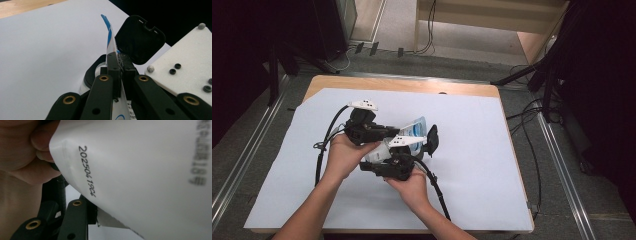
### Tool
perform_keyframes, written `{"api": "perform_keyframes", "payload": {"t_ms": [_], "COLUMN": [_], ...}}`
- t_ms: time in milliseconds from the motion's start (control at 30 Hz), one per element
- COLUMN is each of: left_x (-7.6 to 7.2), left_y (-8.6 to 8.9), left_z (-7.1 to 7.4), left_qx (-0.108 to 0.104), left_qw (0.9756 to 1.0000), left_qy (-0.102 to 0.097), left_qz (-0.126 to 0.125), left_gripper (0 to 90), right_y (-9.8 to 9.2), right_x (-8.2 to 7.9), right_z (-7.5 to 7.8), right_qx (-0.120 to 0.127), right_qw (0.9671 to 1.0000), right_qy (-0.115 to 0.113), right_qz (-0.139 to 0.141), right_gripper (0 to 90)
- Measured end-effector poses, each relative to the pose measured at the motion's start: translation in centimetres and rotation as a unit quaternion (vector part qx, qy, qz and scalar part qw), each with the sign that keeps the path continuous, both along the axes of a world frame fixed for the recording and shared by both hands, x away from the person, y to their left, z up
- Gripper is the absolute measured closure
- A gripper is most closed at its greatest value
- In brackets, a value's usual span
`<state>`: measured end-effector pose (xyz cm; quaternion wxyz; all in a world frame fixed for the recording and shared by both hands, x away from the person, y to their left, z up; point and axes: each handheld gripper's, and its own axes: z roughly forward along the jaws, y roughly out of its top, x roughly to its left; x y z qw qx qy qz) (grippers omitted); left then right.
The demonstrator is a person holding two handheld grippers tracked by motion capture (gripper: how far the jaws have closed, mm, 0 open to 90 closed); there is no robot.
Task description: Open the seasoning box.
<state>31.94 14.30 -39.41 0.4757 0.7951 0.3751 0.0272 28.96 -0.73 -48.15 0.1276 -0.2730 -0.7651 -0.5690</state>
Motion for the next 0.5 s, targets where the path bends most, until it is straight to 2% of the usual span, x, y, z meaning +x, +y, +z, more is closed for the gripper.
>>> {"api": "perform_keyframes", "payload": {"t_ms": [100, 167, 267, 500], "left_x": [-0.06, -0.08, -0.03, 0.06], "left_y": [0.09, 0.05, 0.01, 0.15], "left_z": [0.13, 0.10, 0.04, 0.01], "left_qx": [-0.001, 0.005, 0.011, 0.003], "left_qw": [1.0000, 0.9999, 0.9999, 1.0000], "left_qy": [-0.004, -0.006, -0.006, -0.001], "left_qz": [0.004, 0.006, 0.006, 0.005], "left_gripper": [90.0, 90.0, 90.0, 89.5], "right_y": [0.00, 0.08, 0.15, -0.02], "right_x": [-0.01, -0.13, -0.14, -0.15], "right_z": [0.07, 0.09, 0.02, 0.17], "right_qx": [-0.001, -0.008, -0.014, -0.009], "right_qw": [1.0000, 0.9999, 0.9998, 0.9999], "right_qy": [-0.002, -0.010, -0.008, -0.007], "right_qz": [-0.003, -0.010, -0.014, -0.010], "right_gripper": [61.7, 60.1, 60.6, 62.6]}}
